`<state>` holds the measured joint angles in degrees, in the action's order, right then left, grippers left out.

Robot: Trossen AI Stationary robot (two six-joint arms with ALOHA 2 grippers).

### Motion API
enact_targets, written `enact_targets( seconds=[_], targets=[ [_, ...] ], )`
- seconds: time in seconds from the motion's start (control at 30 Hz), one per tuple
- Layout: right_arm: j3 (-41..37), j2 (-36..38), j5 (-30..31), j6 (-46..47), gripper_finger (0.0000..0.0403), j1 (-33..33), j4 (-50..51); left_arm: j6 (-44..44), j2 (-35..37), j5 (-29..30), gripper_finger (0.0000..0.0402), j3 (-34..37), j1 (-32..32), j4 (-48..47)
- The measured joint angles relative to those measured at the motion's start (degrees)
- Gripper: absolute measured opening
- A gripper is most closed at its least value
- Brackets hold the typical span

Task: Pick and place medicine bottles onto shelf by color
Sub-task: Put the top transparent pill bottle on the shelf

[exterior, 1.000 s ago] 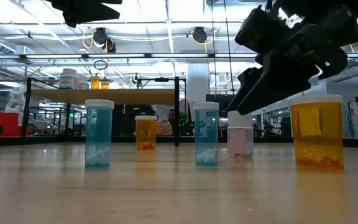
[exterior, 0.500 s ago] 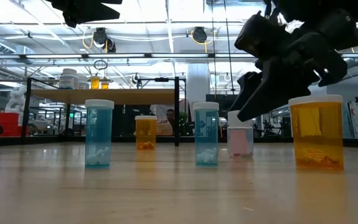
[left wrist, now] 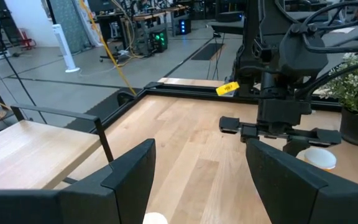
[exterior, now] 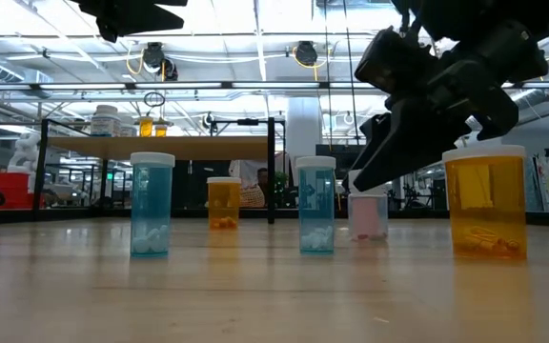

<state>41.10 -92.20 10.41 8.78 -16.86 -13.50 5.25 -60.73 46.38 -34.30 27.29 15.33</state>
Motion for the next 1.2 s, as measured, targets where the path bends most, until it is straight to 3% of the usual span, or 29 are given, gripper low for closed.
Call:
enact_targets(
  seconds=[0.13,0.3,0.53,0.93,1.2],
  targets=[
    [0.00,0.00,-0.02,-2.51,0.0132,0.25,-1.47,0.03,0.00,-0.01,0.0253,0.00,0.00,-0.02],
    [0.00,0.00,-0.91,-5.14,0.0147,2.40,-5.54,0.05,0.00,-0.01,0.0253,0.00,0.00,-0.05],
    [2.49,0.00,-13.61,-11.97,0.0151,7.80,-7.96,-0.93,0.00,-1.52,0.0253,0.00,-1.95,0.23],
    [11.34,0.02,-16.89,-21.38,0.0150,15.22,1.32,-5.16,0.00,-21.41,0.0253,-0.02,-13.74,4.50],
    [16.50,0.04,-17.80,-29.27,0.0146,18.16,7.54,-6.35,0.00,-23.88,0.0253,-3.15,-17.18,-0.42]
  ],
)
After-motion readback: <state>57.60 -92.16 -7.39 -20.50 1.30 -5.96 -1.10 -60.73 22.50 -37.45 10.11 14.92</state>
